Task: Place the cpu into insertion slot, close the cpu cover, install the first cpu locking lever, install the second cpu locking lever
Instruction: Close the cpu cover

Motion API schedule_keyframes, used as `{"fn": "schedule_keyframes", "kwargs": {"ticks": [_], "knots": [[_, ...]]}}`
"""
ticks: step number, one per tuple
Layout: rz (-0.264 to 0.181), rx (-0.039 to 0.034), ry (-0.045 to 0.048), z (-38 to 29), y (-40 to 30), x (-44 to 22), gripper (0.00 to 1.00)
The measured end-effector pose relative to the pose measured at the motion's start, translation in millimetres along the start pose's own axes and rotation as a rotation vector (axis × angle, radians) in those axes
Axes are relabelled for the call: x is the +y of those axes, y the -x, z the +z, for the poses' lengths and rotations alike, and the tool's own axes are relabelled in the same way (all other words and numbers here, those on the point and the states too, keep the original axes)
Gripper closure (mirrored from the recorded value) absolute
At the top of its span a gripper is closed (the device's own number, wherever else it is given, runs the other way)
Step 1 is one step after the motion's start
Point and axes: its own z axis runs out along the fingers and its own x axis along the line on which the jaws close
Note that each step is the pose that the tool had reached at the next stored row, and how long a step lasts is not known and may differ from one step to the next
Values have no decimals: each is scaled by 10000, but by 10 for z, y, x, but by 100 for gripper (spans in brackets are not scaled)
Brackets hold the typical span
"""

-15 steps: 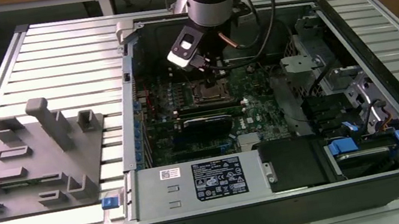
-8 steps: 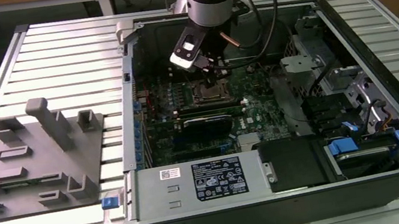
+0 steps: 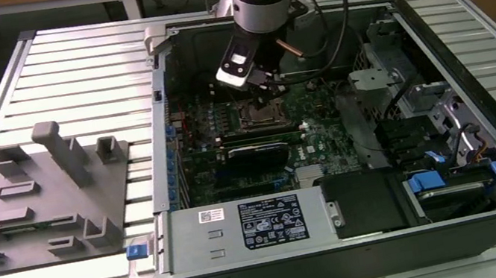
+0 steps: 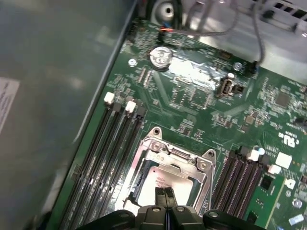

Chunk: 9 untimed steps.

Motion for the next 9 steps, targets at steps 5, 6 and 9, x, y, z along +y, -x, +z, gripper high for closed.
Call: {"fn": "schedule_keyframes", "kwargs": {"ticks": [5, 6, 9], "knots": [[-887, 14, -14, 1, 0, 0, 90], [-1061, 17, -17, 2, 0, 0, 90], [-1530, 25, -24, 3, 0, 0, 90]]}}
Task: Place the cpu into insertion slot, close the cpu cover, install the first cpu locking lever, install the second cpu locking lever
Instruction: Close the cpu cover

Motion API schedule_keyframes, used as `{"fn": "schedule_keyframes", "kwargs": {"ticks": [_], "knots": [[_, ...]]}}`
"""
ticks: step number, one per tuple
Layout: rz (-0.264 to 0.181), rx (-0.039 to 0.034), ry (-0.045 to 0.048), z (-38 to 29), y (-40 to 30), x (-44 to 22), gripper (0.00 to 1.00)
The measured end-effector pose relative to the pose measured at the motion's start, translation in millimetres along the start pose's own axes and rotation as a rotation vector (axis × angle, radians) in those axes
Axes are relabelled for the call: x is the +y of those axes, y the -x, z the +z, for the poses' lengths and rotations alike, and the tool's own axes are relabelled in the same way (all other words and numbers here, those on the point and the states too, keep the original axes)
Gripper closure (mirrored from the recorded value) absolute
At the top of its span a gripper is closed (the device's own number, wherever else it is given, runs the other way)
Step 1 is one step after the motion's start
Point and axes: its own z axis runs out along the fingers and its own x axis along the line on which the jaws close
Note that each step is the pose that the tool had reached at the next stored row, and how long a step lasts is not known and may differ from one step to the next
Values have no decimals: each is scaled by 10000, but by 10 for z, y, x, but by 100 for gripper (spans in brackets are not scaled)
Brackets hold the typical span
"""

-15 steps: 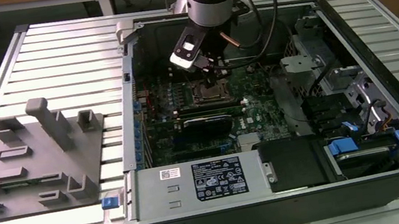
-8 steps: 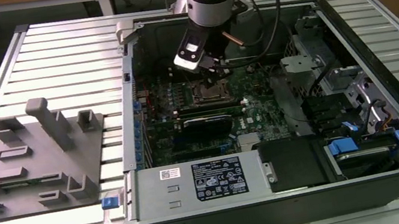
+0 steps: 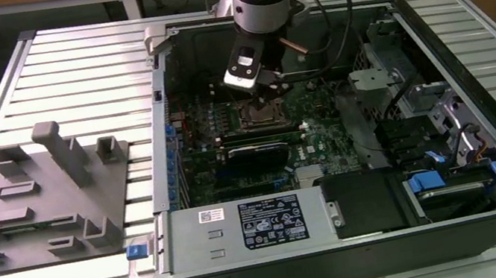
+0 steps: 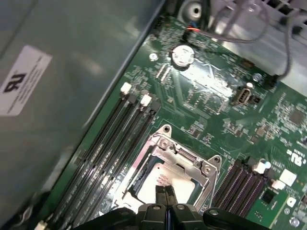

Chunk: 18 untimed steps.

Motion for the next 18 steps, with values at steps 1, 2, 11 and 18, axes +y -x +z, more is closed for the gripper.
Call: {"fn": "schedule_keyframes", "kwargs": {"ticks": [1, 2, 11, 18], "knots": [[-120, 2, -2, 0, 0, 0, 90], [-229, 4, -4, 0, 0, 0, 90], [-515, 8, -9, 0, 0, 0, 90], [-1781, 28, -30, 2, 0, 0, 90]]}}
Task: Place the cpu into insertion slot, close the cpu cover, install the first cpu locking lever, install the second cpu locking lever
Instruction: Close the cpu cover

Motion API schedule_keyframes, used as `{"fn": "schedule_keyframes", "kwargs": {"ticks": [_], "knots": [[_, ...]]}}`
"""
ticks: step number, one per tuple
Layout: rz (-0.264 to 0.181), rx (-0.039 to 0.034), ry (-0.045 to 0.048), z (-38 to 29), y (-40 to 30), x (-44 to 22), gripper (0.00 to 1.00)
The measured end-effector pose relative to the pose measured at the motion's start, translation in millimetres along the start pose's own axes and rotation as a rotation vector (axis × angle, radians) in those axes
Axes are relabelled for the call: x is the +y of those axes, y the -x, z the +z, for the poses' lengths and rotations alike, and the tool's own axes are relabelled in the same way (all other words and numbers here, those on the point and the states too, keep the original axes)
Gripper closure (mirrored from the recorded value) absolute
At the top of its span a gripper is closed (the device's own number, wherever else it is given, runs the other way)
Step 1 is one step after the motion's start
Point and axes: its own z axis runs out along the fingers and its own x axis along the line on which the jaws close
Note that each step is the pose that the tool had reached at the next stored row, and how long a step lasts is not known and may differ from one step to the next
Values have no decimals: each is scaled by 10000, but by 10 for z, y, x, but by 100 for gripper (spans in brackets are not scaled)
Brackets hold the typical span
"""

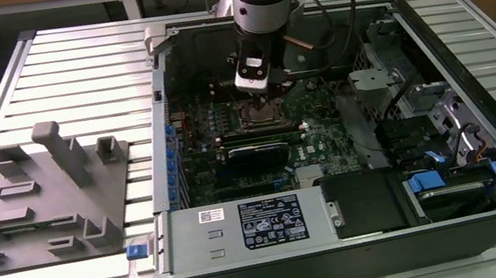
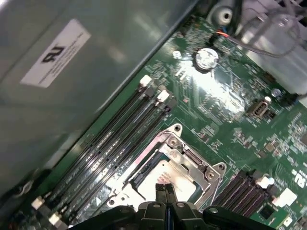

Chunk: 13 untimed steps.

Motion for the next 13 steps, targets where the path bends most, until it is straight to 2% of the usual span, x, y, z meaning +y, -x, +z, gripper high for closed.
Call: {"fn": "schedule_keyframes", "kwargs": {"ticks": [13], "knots": [[-2364, 37, -39, 5, 0, 0, 90]]}}
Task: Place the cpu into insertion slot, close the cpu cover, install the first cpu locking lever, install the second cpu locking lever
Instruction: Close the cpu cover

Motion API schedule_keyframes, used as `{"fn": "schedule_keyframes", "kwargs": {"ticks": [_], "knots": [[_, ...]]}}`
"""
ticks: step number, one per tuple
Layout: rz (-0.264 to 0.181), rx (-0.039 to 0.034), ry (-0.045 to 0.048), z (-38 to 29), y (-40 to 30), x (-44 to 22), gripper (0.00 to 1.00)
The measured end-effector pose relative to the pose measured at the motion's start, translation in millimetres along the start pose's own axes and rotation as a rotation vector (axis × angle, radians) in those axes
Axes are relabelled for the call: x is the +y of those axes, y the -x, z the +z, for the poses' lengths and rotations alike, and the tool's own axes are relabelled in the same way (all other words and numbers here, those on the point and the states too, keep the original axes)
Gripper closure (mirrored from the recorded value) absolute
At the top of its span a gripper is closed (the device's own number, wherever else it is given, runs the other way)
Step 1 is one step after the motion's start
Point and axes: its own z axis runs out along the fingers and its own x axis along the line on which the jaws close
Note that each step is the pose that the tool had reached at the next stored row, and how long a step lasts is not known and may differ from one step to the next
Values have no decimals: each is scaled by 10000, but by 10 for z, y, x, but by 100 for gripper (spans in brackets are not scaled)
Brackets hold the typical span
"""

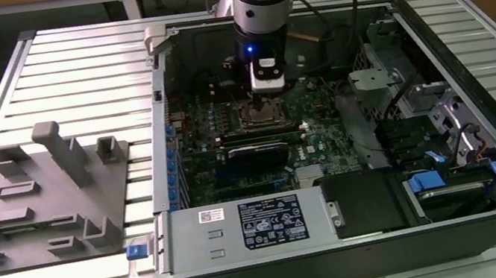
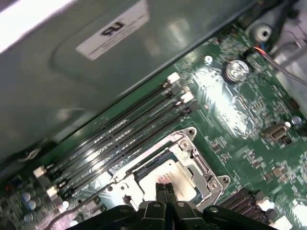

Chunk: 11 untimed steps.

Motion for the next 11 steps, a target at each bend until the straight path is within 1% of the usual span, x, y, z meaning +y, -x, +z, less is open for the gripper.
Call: {"fn": "schedule_keyframes", "kwargs": {"ticks": [11], "knots": [[-1968, 34, -26, 7, 0, 0, 90]]}}
